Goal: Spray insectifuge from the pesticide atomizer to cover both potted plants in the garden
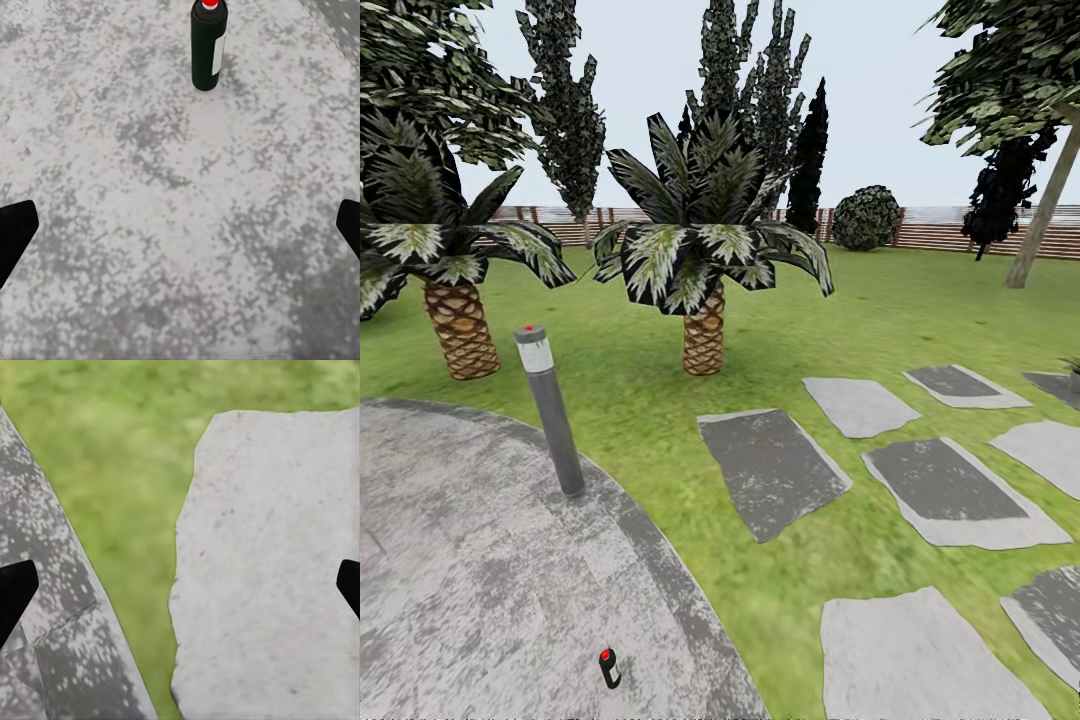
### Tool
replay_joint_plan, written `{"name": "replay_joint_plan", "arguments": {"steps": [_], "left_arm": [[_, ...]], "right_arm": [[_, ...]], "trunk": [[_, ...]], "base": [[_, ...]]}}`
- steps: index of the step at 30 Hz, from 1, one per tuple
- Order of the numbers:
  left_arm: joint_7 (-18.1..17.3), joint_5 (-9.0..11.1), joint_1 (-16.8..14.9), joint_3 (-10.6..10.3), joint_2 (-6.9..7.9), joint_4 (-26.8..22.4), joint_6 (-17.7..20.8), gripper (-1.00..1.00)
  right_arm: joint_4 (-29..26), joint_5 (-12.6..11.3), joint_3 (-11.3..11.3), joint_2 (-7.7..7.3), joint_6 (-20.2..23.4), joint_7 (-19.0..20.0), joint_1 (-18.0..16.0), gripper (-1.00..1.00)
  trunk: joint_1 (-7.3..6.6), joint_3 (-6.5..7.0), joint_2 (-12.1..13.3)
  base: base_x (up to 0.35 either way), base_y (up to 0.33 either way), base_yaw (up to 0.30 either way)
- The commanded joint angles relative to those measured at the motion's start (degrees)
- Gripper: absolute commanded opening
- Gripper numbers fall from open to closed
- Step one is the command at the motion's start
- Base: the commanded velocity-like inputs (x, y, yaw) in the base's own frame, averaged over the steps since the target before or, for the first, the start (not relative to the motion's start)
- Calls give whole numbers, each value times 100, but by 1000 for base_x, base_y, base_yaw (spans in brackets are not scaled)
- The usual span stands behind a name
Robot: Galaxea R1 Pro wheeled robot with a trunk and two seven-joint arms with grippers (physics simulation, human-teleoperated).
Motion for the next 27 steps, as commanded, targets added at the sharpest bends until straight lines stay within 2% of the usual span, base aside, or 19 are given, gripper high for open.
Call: {"name": "replay_joint_plan", "arguments": {"steps": [1, 11, 21, 23, 27], "left_arm": [[6, -10, -3, 11, -1, 5, -19, 100], [6, -10, -3, 19, -1, 5, -19, 100], [6, 0, -58, 33, 13, -1, 18, 100], [-13, -1, -137, 32, 31, -28, 68, 100], [-43, 7, -639, 5, 83, -17, 176, 100]], "right_arm": [[4, 6, -7, 1, -18, -2, -3, 100], [-5, -3, 3, 8, -18, -1, -3, 100], [0, 3, -20, 3, -18, -2, -3, 100], [-20, 4, -22, 0, -16, -1, -3, 100], [-245, 5, -23, -19, -10, -2, -13, 100]], "trunk": [[-2, -5, -2], [-2, -5, -2], [-2, -5, -2], [-2, -5, -2], [-2, -5, -2]], "base": [[-160, 0, 0], [-277, 0, 0], [-36, 0, 0], [-1, 0, 0], [0, 0, 0]]}}
